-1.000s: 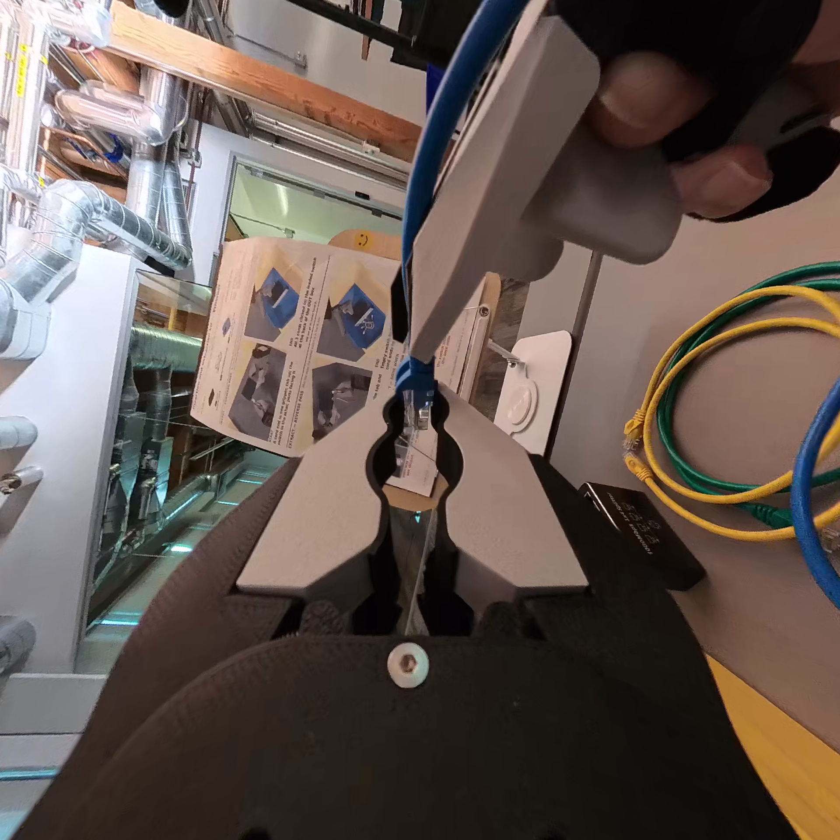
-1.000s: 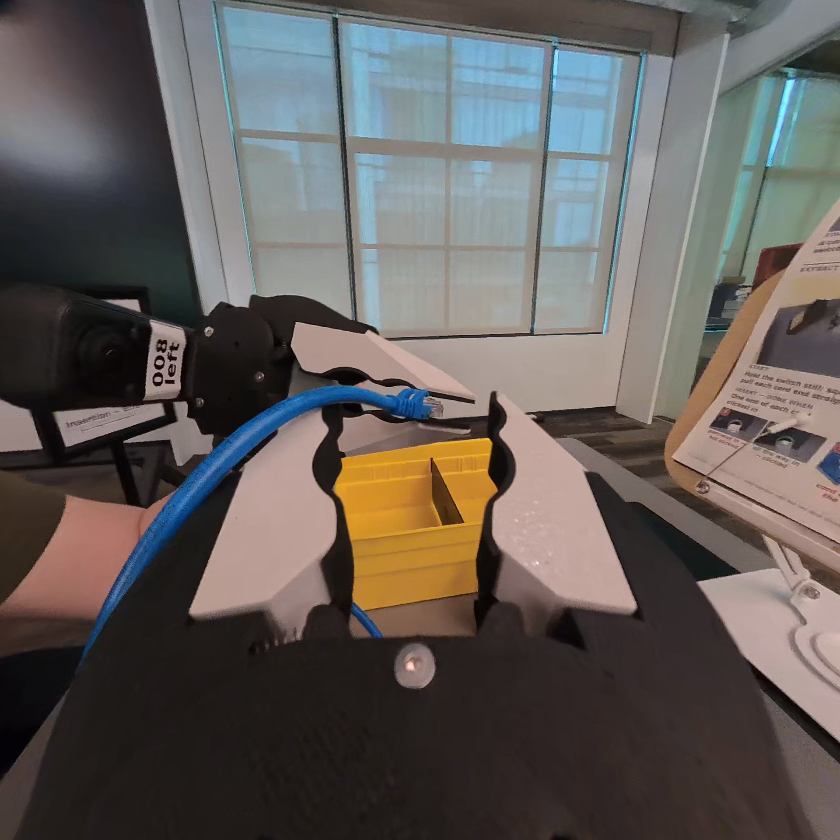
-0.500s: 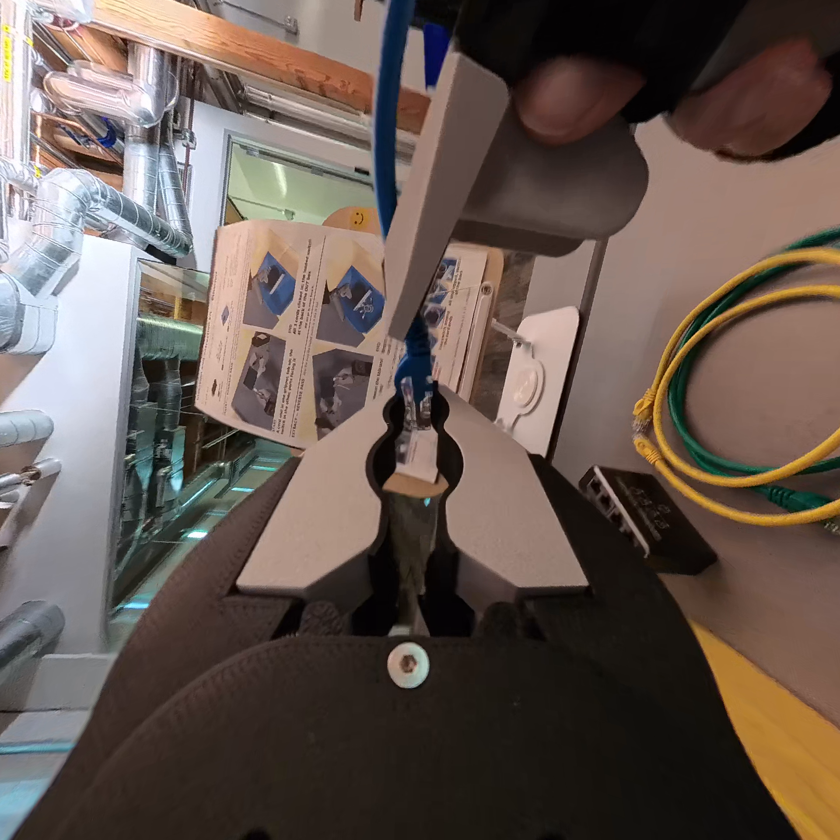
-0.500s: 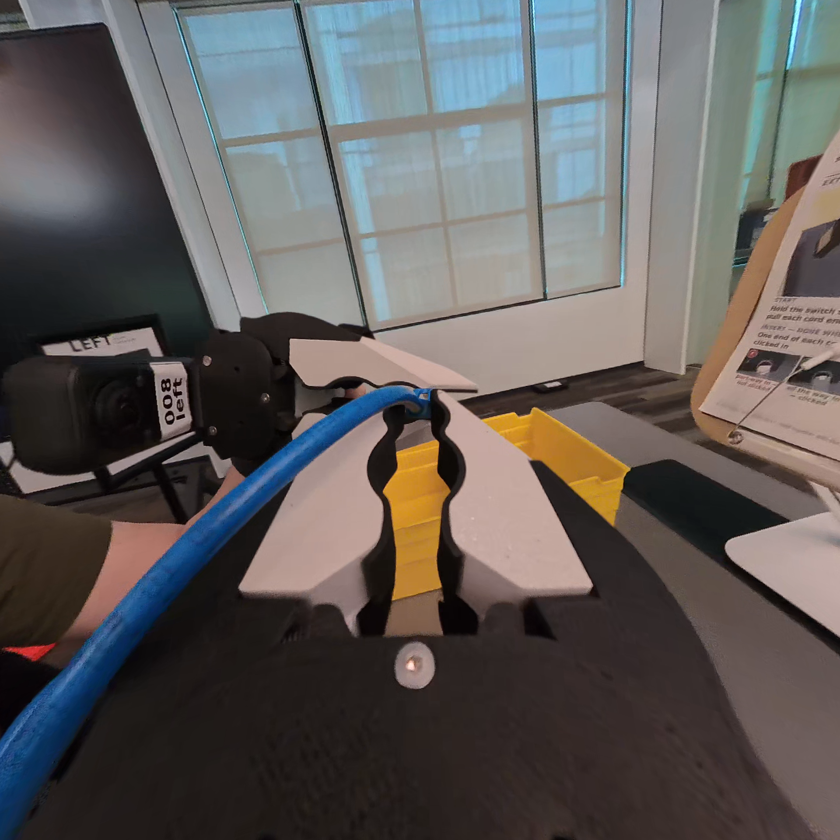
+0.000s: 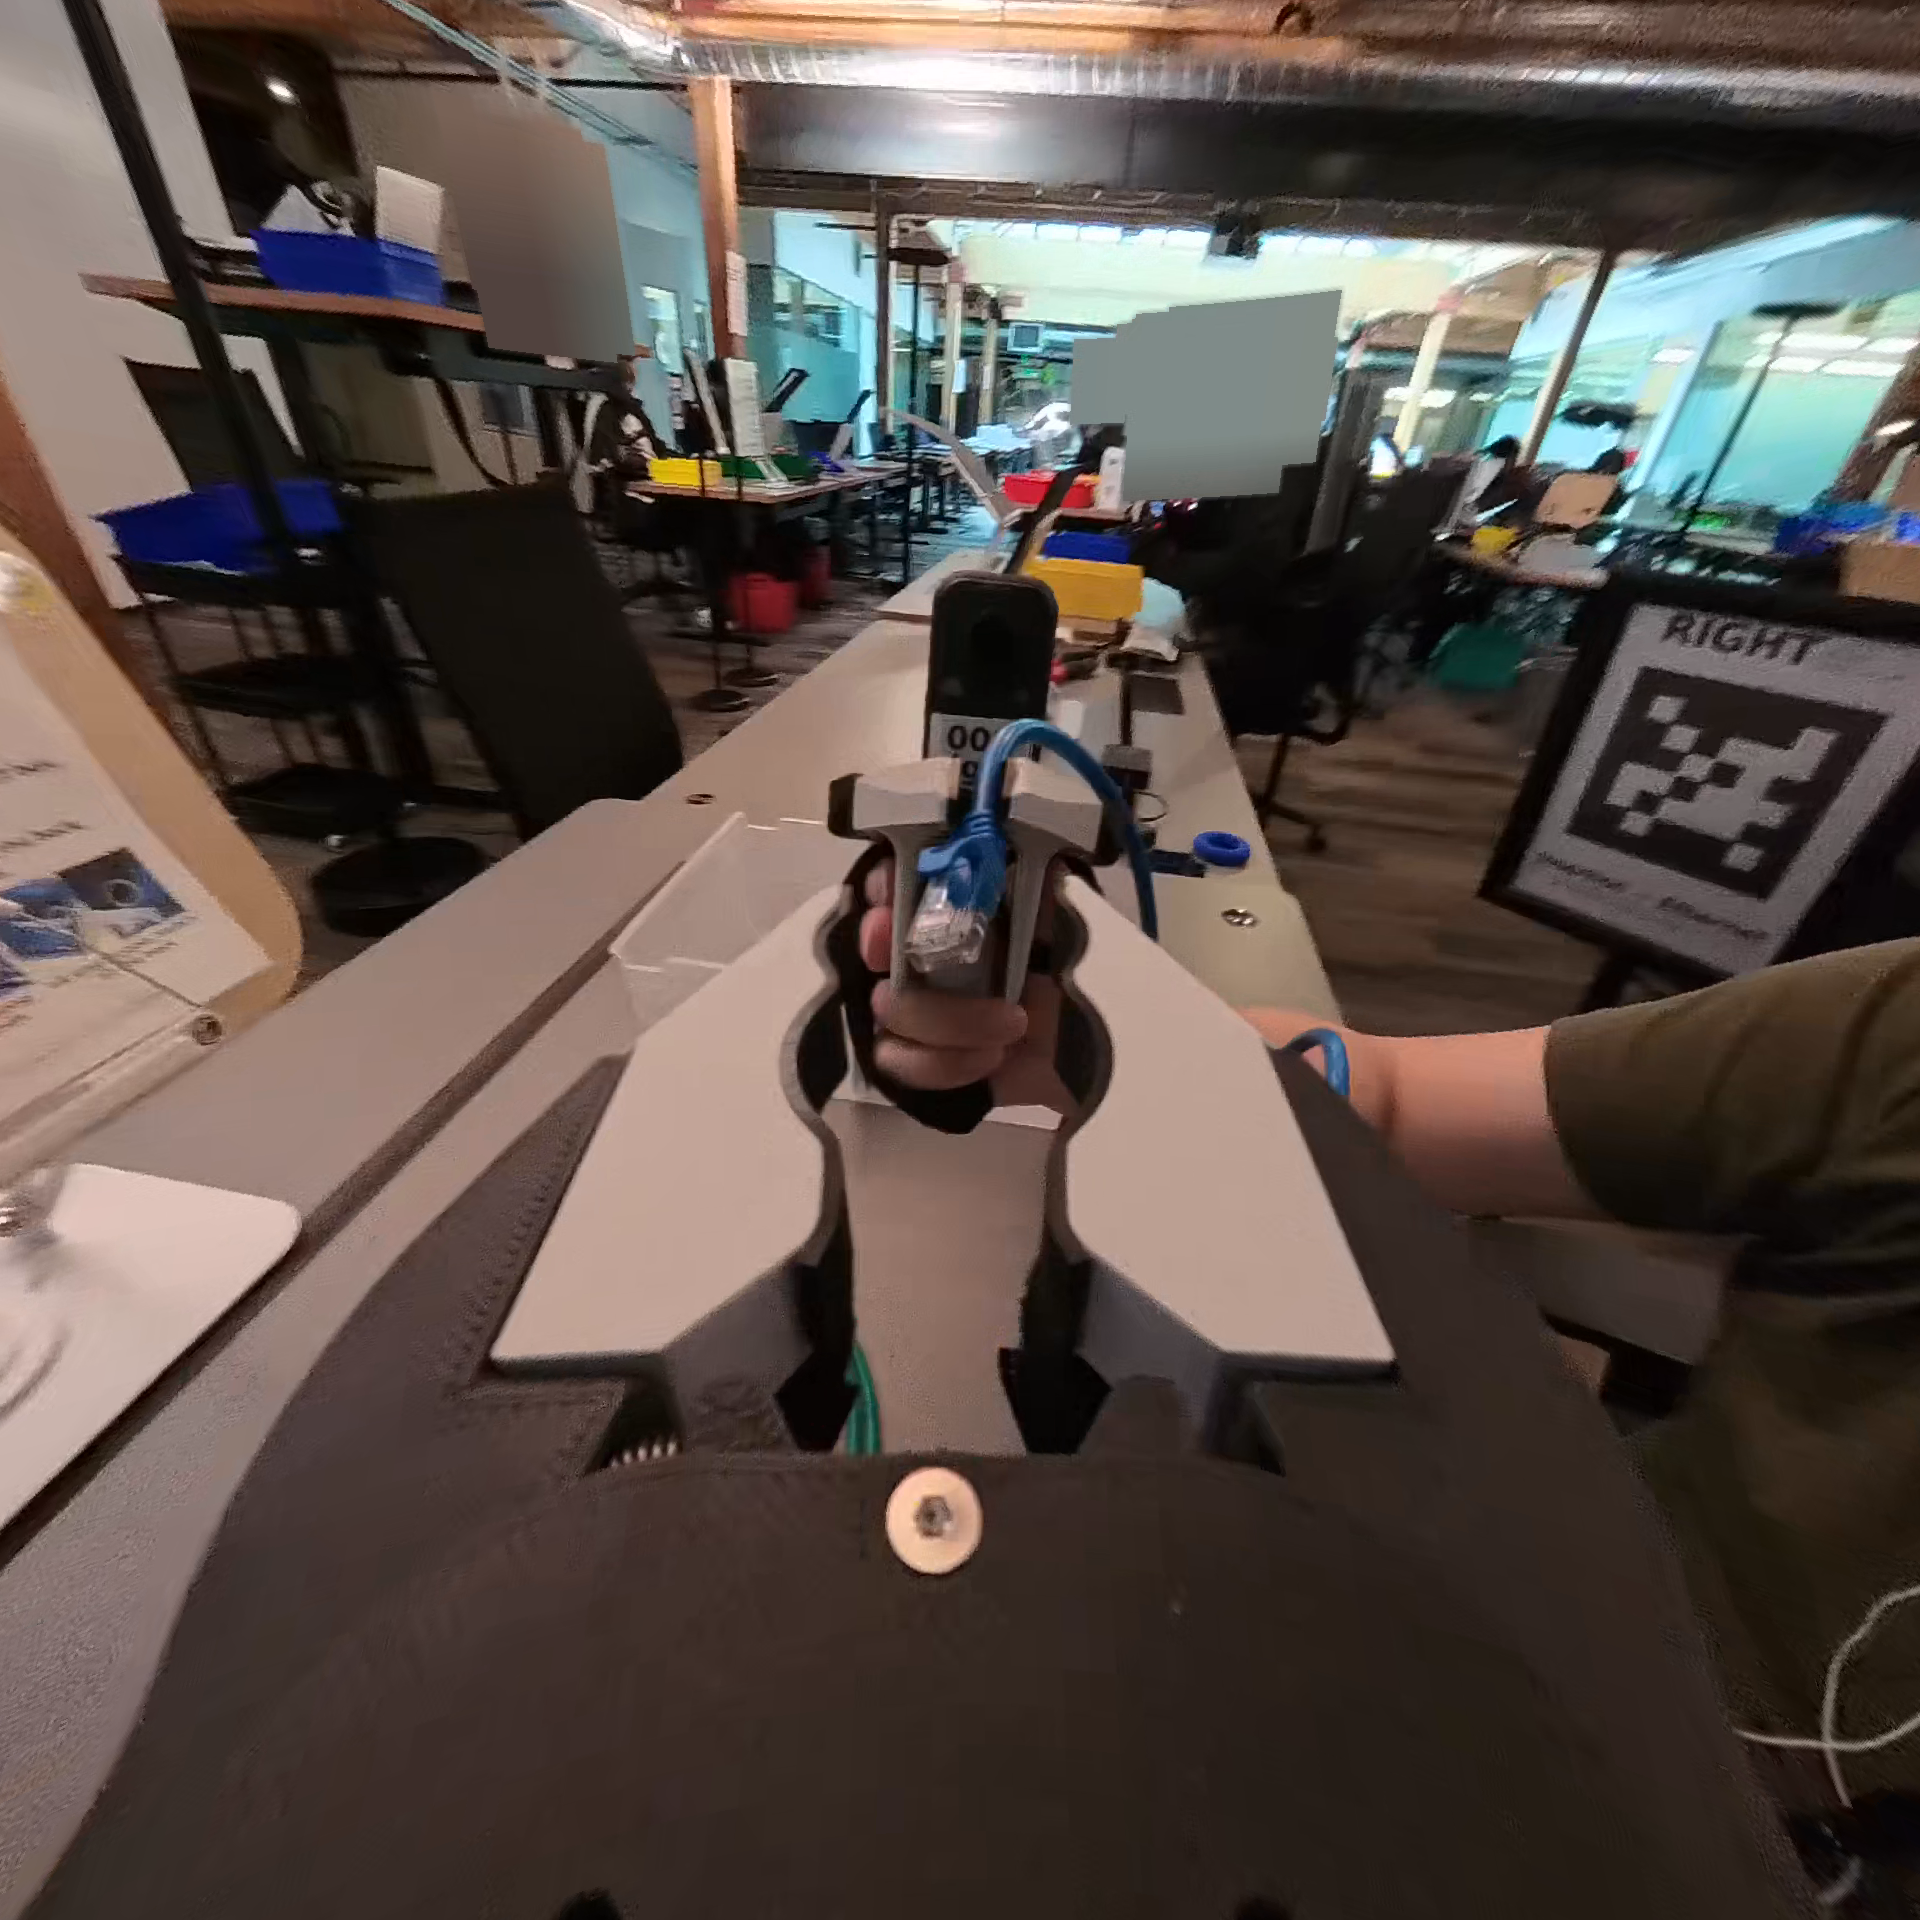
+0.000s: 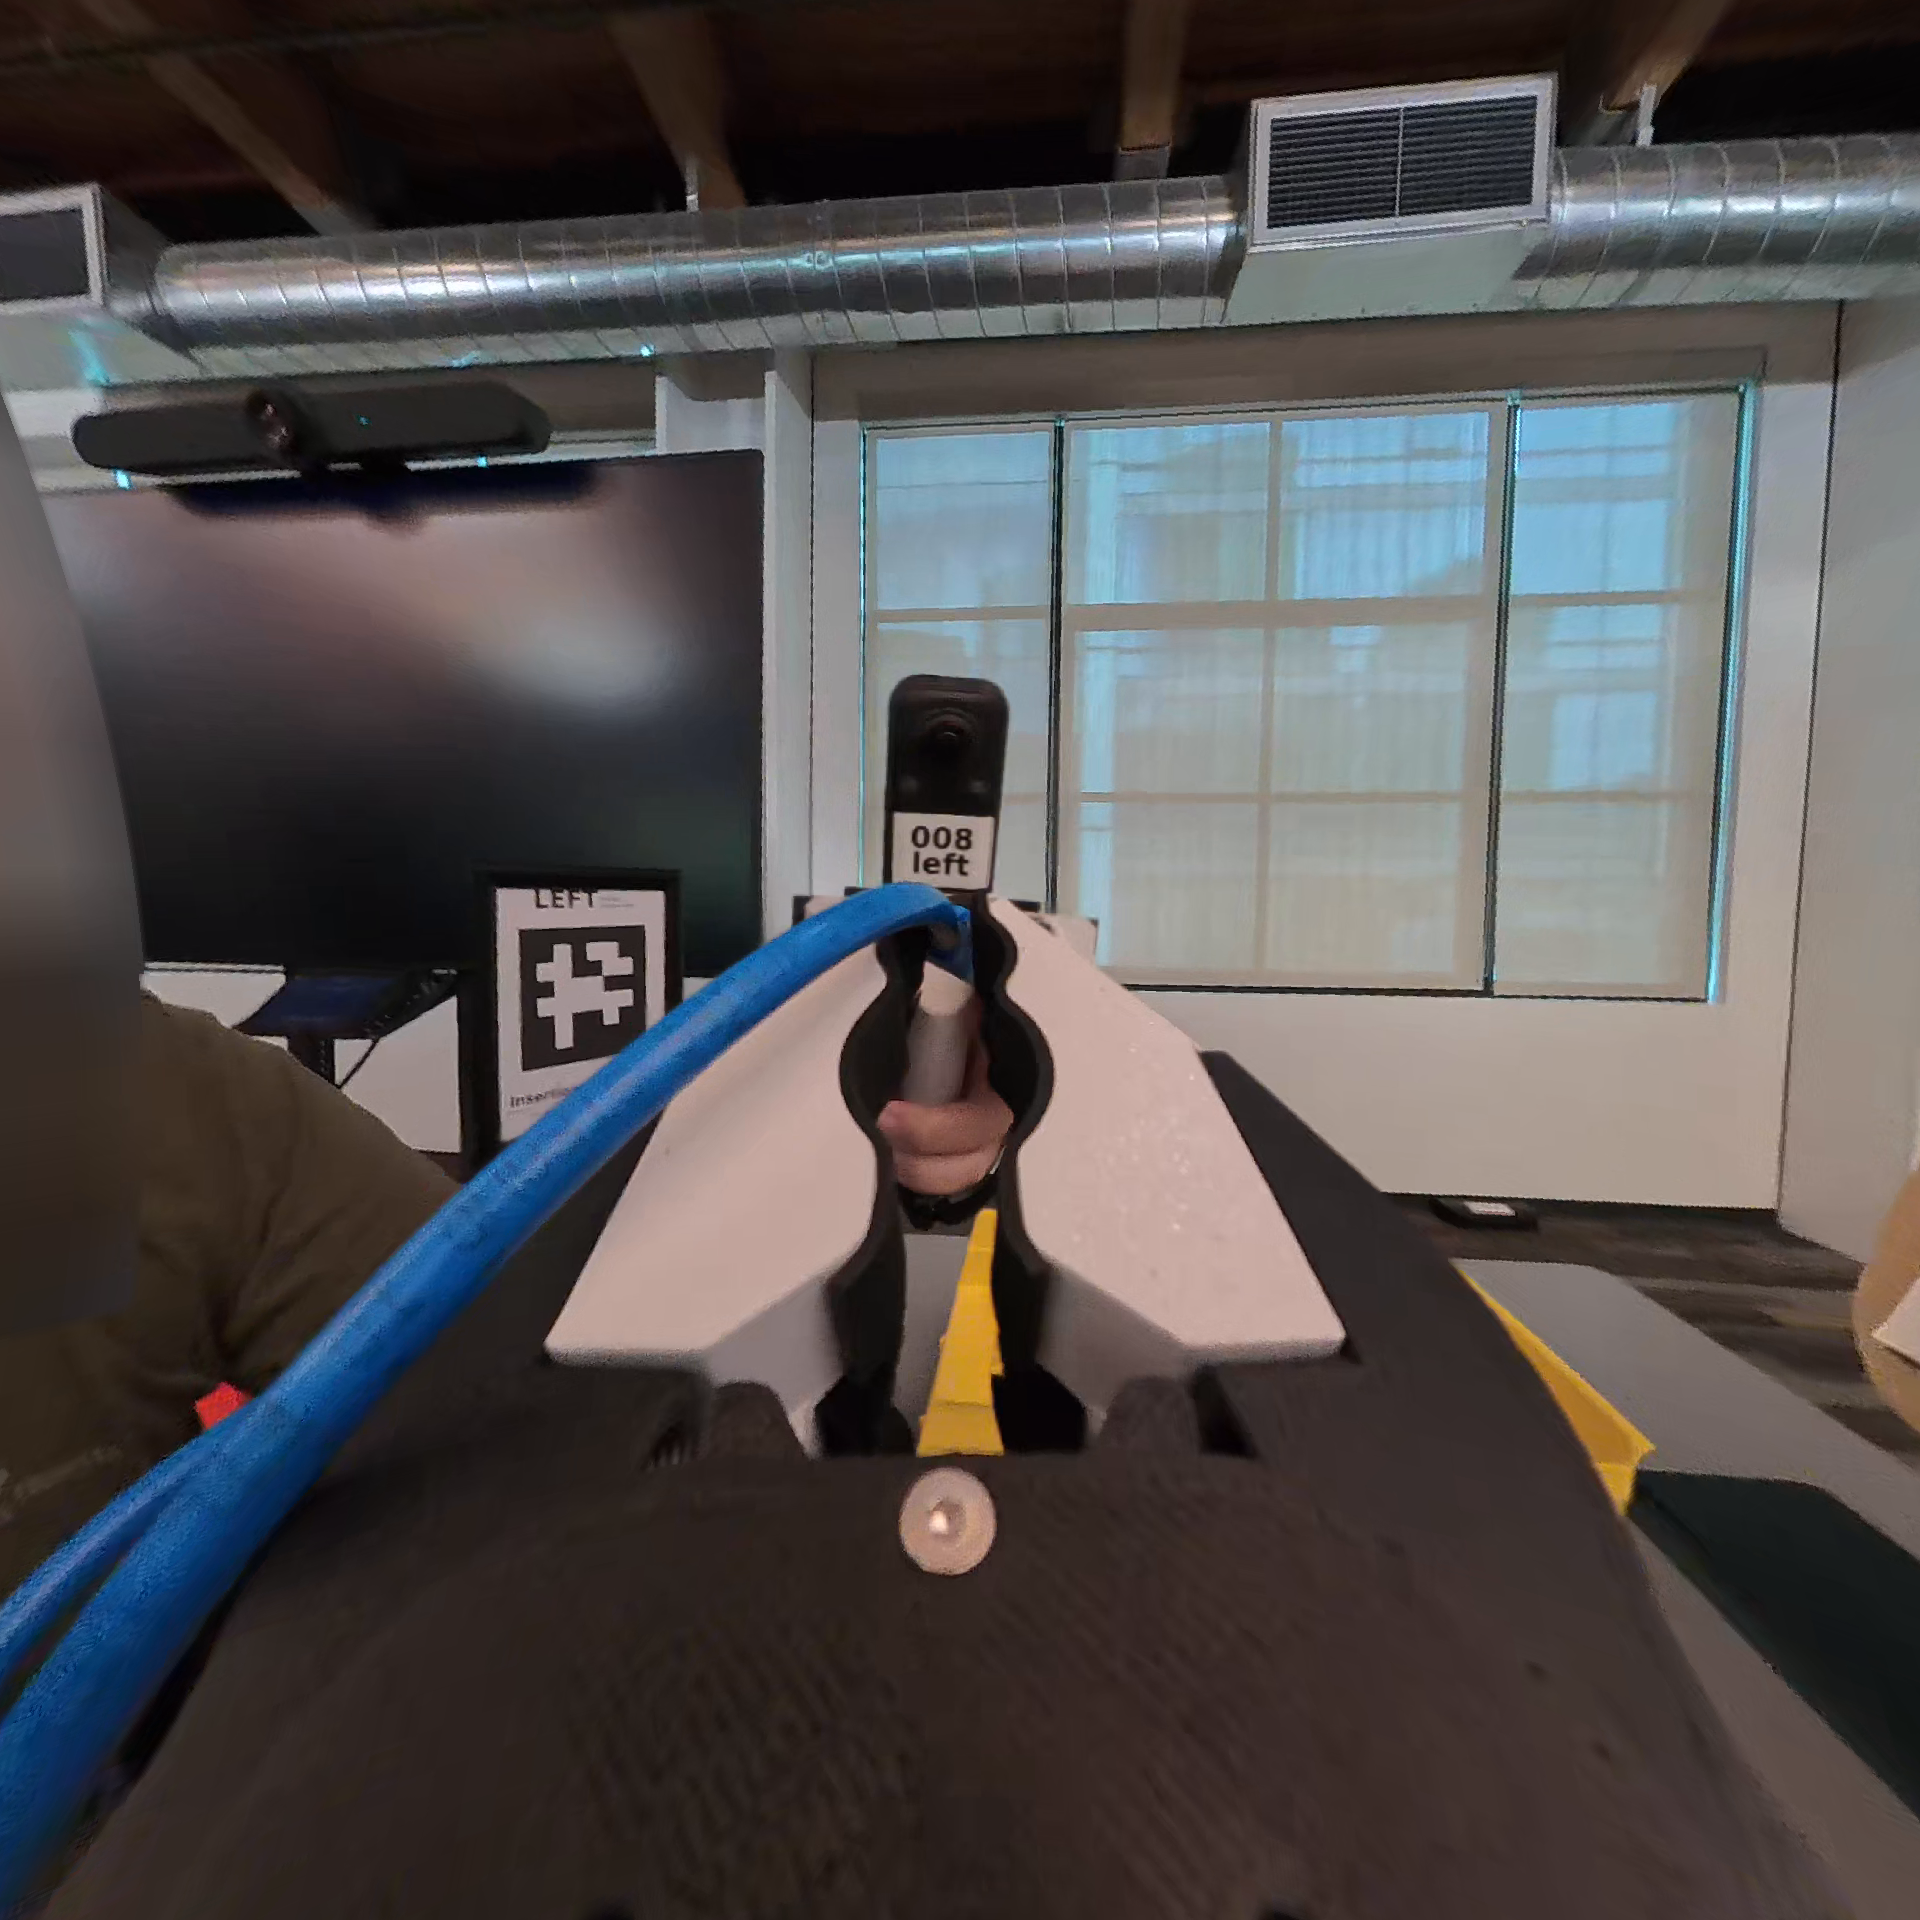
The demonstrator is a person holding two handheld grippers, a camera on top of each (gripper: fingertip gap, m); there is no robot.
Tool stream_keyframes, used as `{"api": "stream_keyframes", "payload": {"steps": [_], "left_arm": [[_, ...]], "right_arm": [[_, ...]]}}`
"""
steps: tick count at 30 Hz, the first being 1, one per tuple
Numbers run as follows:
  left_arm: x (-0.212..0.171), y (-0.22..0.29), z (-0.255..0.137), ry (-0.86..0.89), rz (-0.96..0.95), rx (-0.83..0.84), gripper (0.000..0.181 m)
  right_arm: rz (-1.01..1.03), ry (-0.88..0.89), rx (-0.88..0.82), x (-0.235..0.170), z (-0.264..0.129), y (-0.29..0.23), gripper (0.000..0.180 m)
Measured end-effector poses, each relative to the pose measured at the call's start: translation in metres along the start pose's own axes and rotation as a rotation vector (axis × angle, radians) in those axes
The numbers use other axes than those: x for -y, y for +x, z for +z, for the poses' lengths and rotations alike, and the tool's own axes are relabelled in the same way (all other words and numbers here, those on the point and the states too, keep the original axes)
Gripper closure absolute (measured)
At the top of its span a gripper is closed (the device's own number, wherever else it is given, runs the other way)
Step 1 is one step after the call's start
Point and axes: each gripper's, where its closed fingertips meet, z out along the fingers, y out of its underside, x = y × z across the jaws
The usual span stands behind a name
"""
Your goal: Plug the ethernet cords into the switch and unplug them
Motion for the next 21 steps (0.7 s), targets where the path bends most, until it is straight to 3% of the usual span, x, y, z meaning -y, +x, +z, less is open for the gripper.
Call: {"api": "stream_keyframes", "payload": {"steps": [2,9,12,15,21], "left_arm": [[-0.004,0.002,0.002,-0.009,-0.011,-0.033,0.165],[-0.008,0.002,0.006,-0.034,0.064,-0.016,0.167],[-0.014,-0.011,0.004,-0.094,0.055,0.063,0.167],[-0.02,-0.018,0.001,-0.142,0.069,0.095,0.168],[-0.033,-0.022,0.005,-0.237,0.18,0.156,0.17]], "right_arm": [[-0.03,-0.011,0.009,-0.002,0.001,-0.003,0.177],[-0.033,-0.018,0.025,-0.003,0.0,-0.004,0.176],[0.016,-0.063,0.033,-0.009,0.003,-0.003,0.143],[0.02,-0.087,0.016,-0.009,0.006,-0.003,0.131],[0.034,0.065,-0.171,0.026,-0.016,0.026,0.141]]}}
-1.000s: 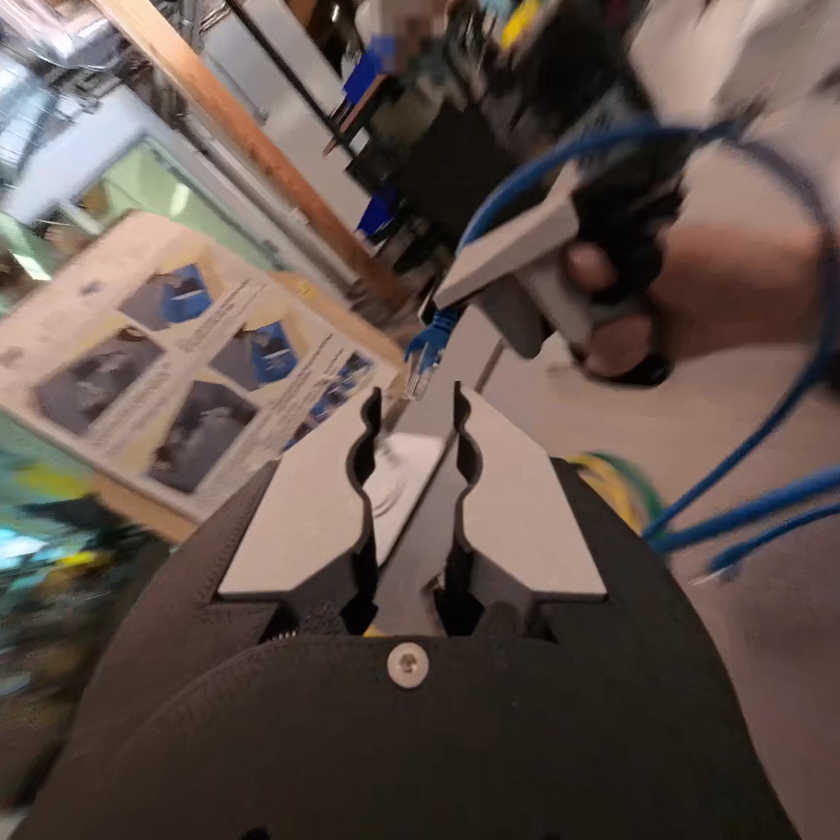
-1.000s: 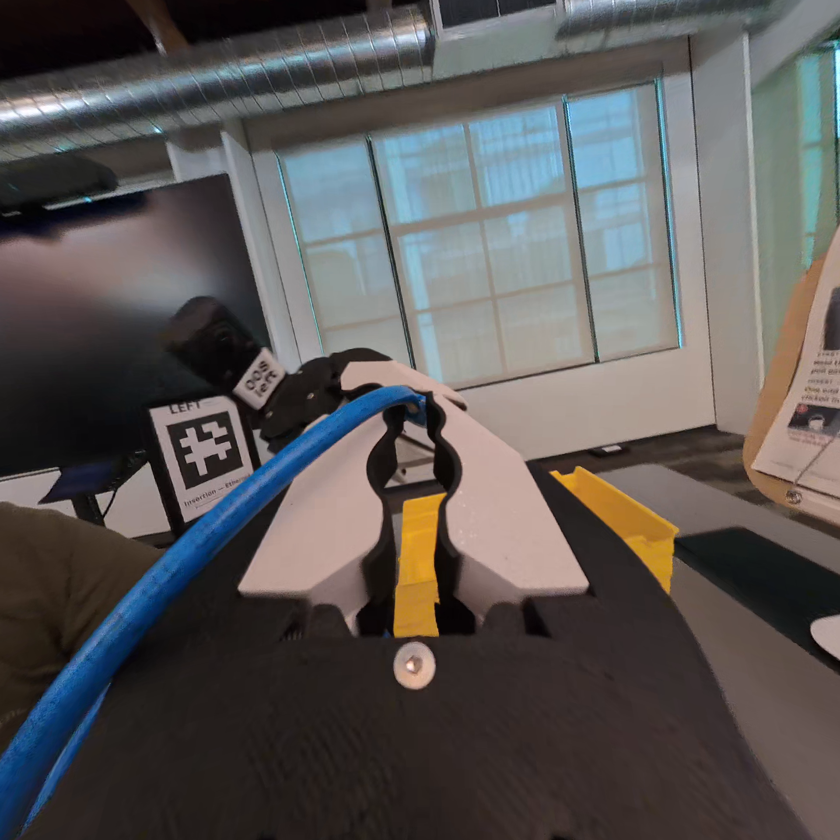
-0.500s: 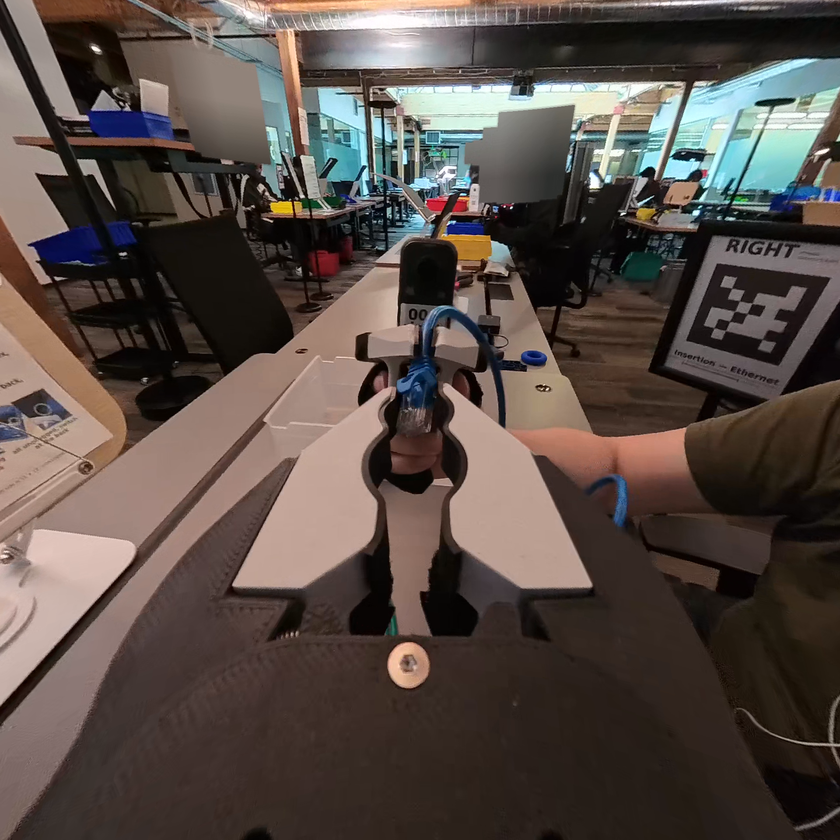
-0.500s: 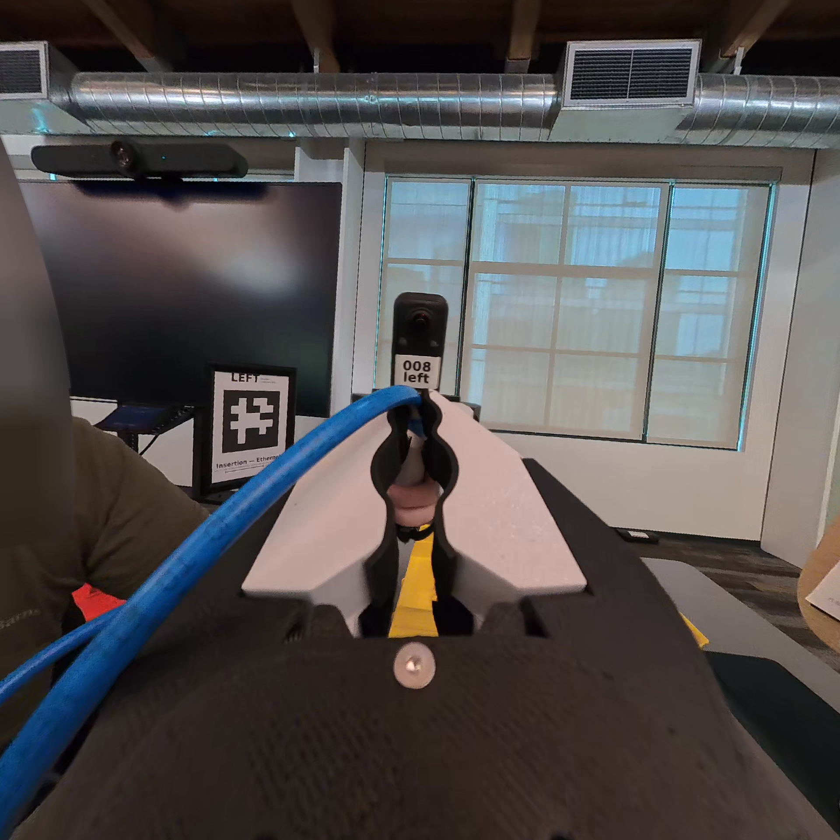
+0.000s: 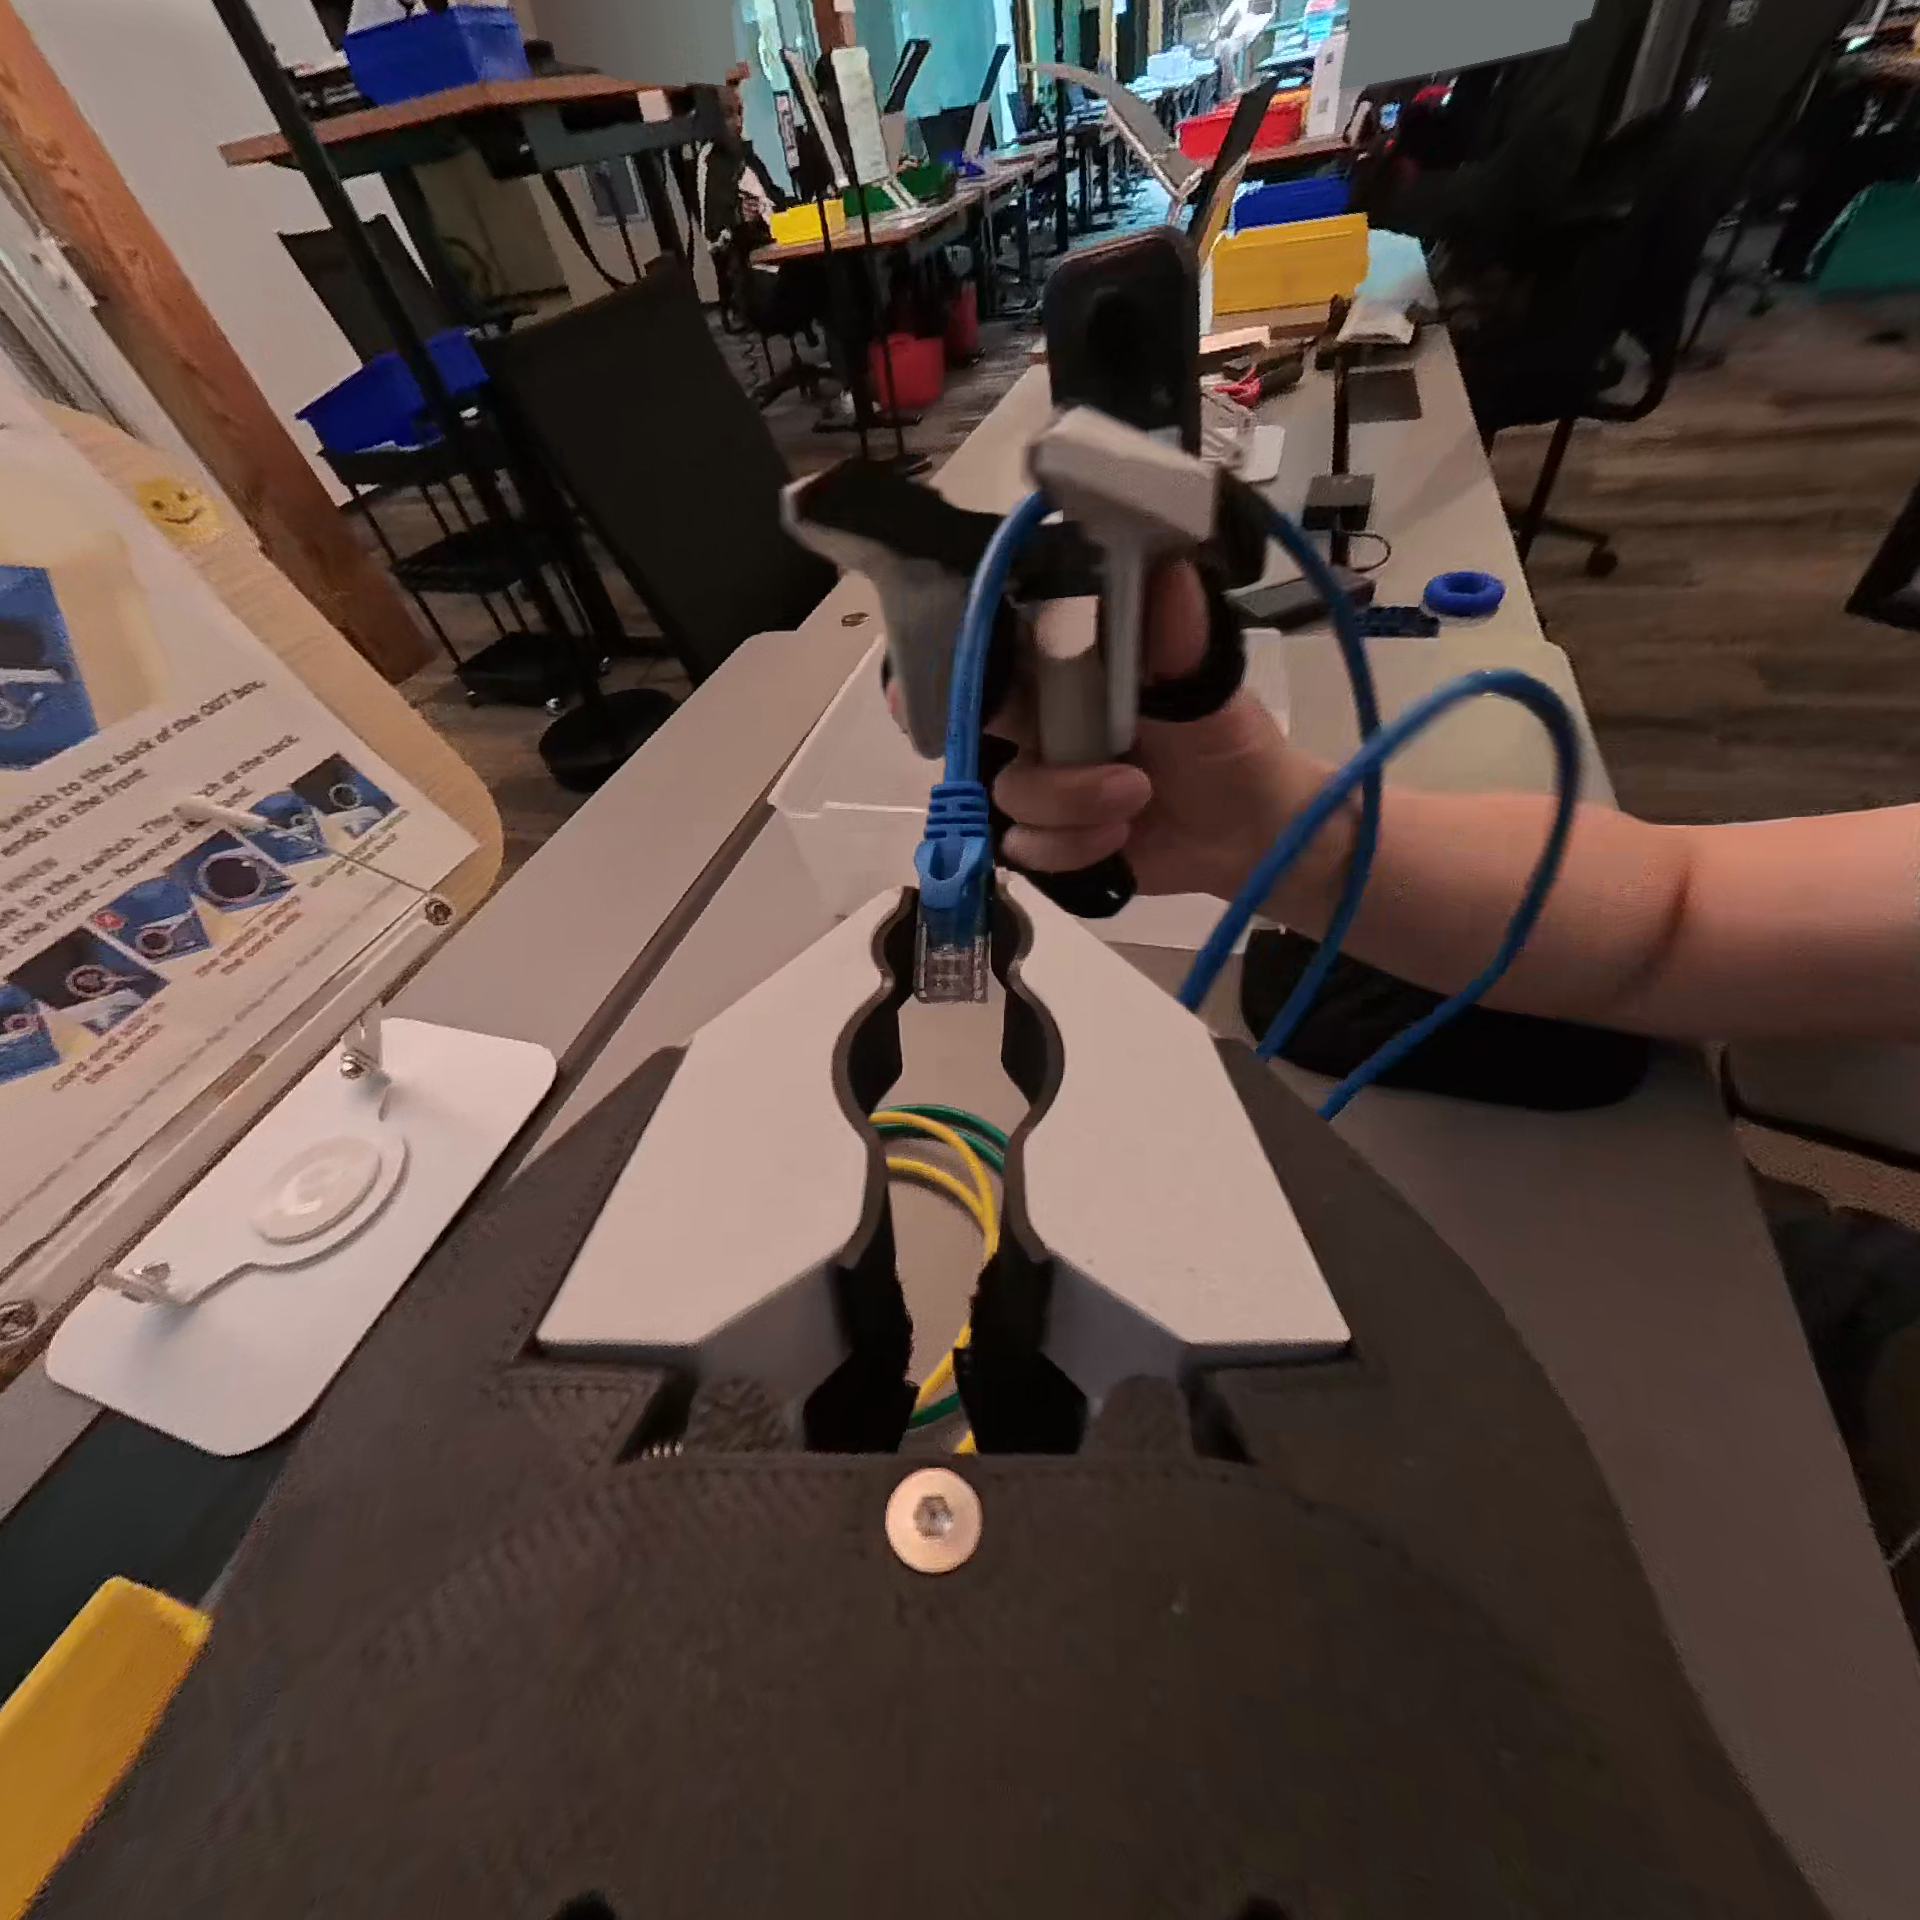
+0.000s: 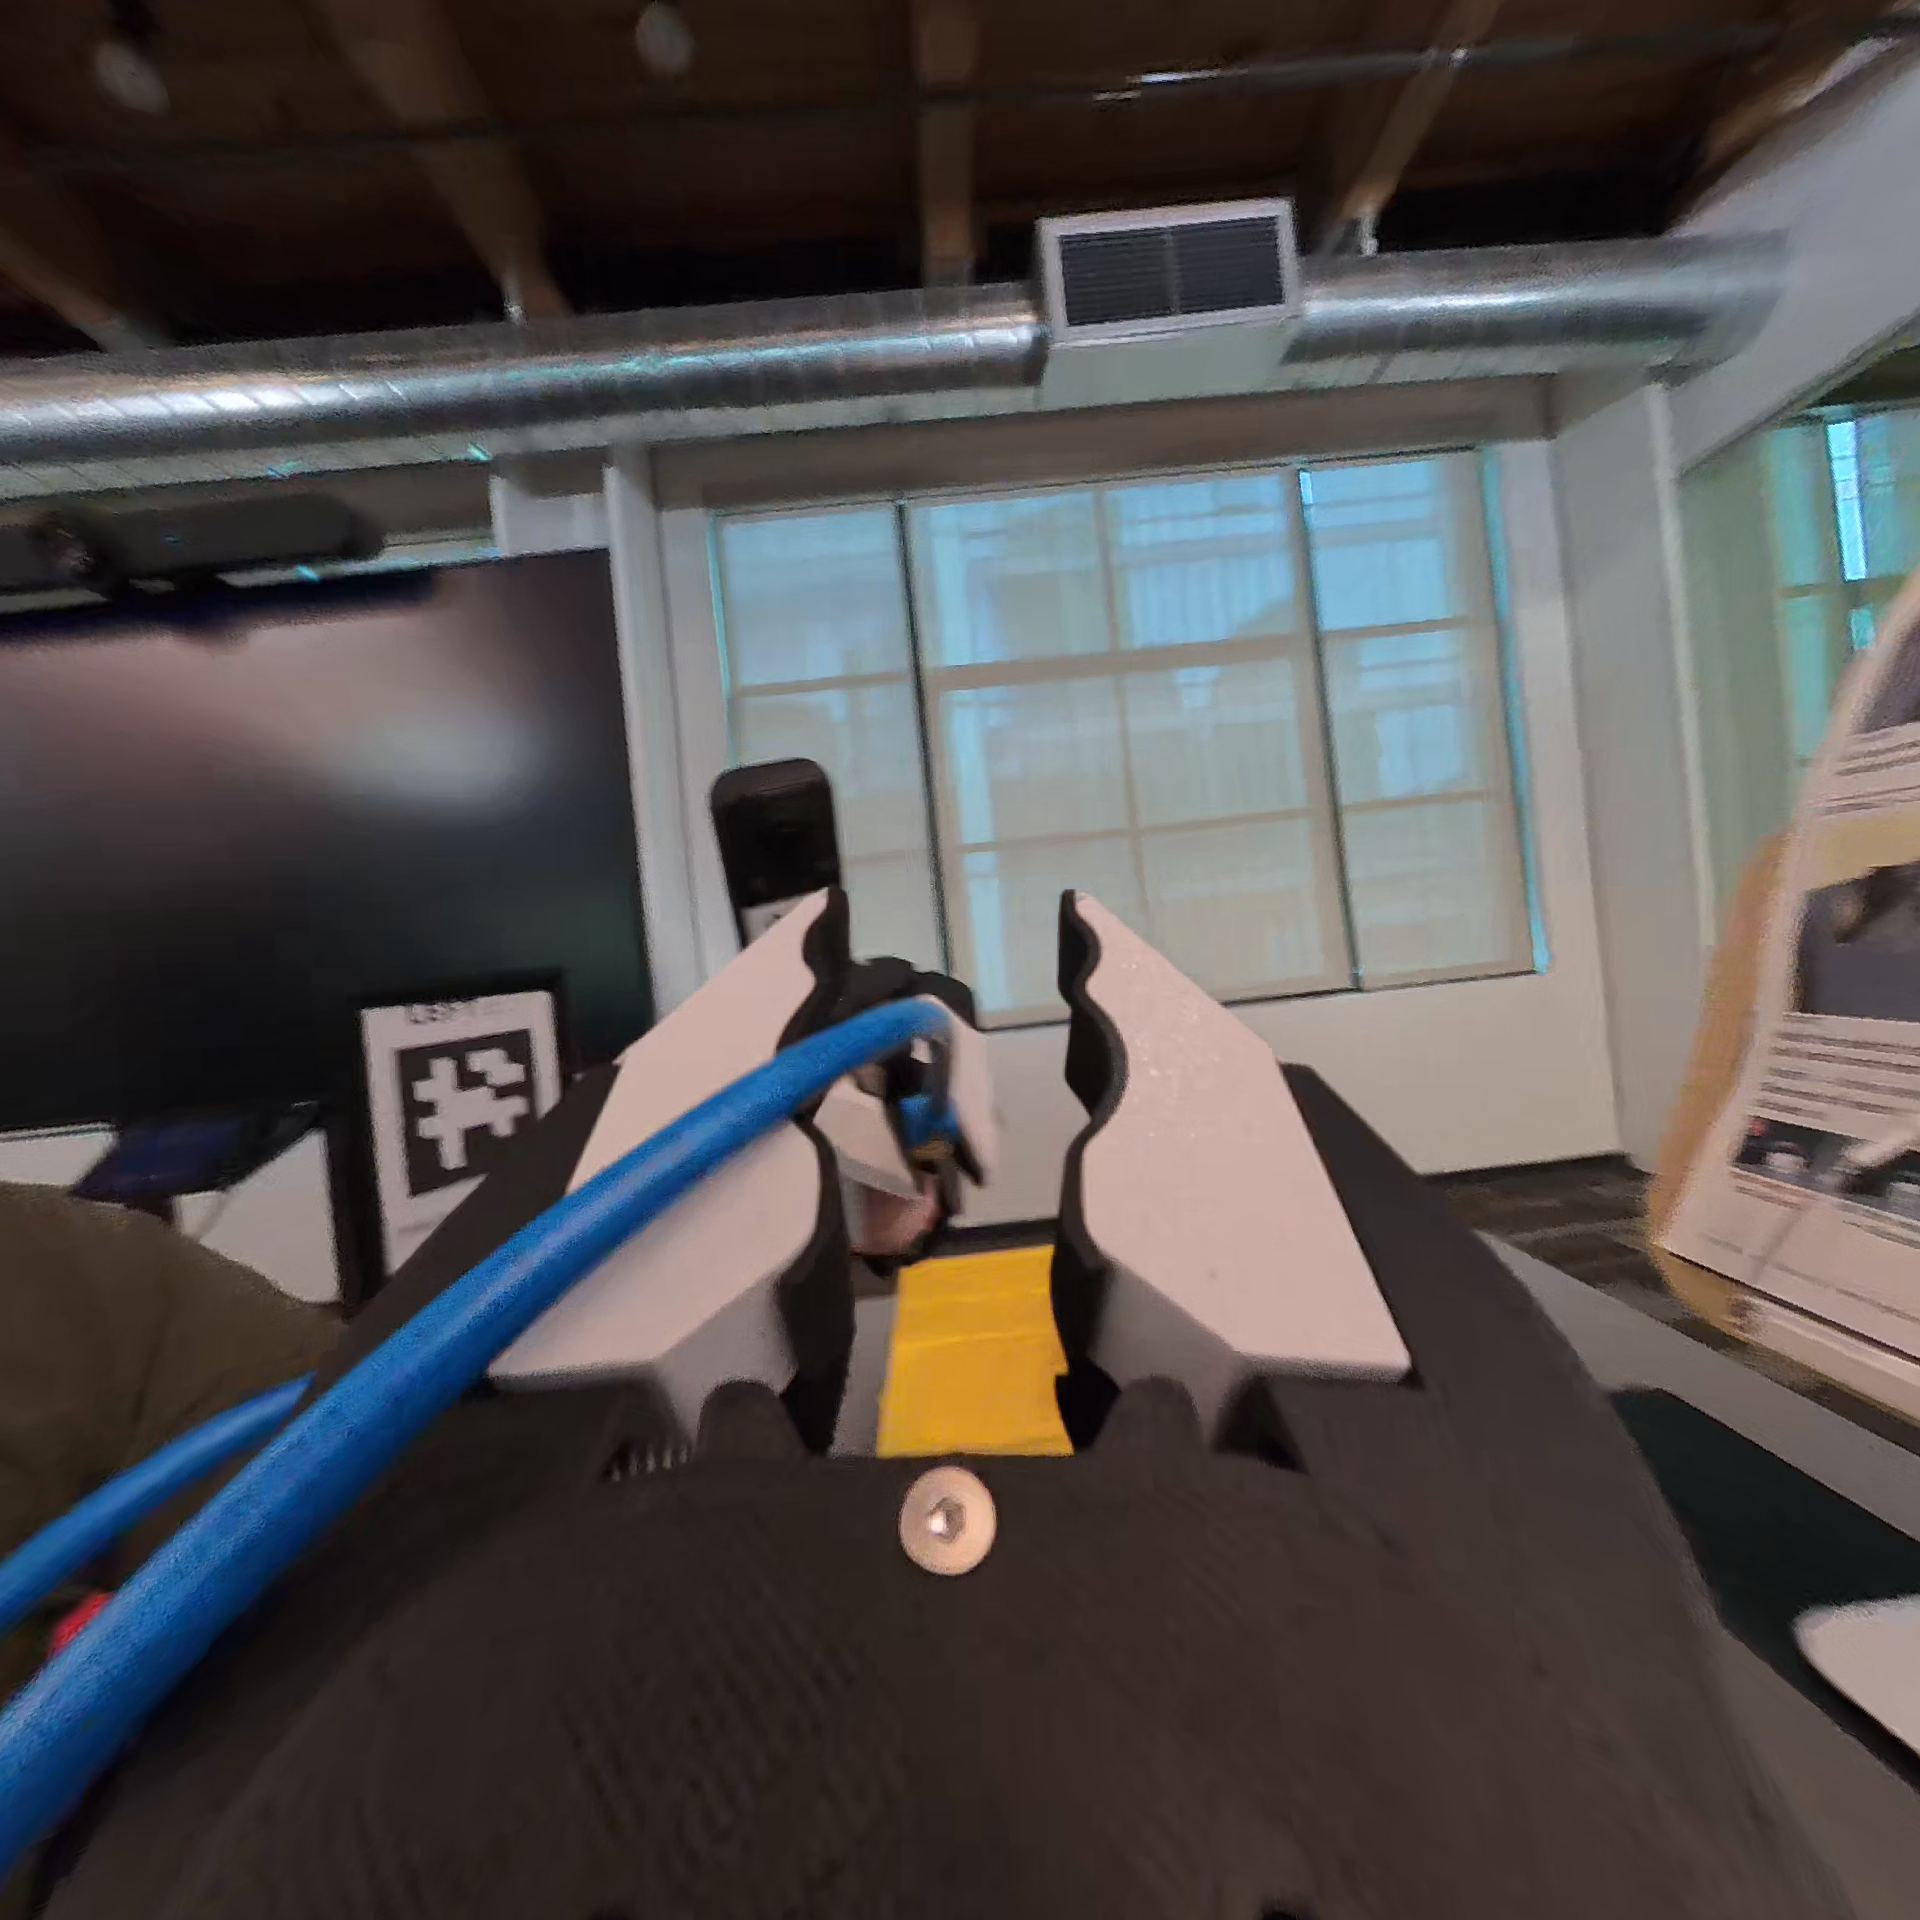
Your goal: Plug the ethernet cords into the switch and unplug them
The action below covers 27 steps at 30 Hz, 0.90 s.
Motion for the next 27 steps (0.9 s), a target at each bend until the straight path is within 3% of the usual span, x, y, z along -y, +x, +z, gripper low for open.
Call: {"api": "stream_keyframes", "payload": {"steps": [2,6,13,18,20,24,27], "left_arm": [[-0.002,0.004,0.002,-0.022,0.011,-0.004,0.17],[-0.005,0.003,0.001,-0.074,0.105,0.051,0.17],[-0.016,0.007,0.006,-0.158,0.18,0.076,0.171],[-0.015,0.007,0.004,-0.147,0.146,0.051,0.17],[-0.015,0.01,0.004,-0.141,0.121,0.021,0.17],[-0.012,0.015,0.003,-0.127,0.087,-0.016,0.17],[-0.019,0.017,0.004,-0.168,0.085,-0.026,0.17]], "right_arm": [[-0.086,-0.057,-0.091,-0.003,-0.006,0.015,0.131],[-0.059,-0.261,-0.05,-0.028,0.0,0.011,0.115],[0.053,-0.298,0.008,-0.048,0.011,0.0,0.134],[0.09,-0.349,0.115,-0.051,0.008,-0.015,0.175],[0.092,-0.364,0.137,-0.052,0.006,-0.018,0.174],[0.073,-0.511,0.136,-0.071,-0.001,-0.016,0.151],[0.019,-0.496,0.14,-0.07,0.0,-0.017,0.164]]}}
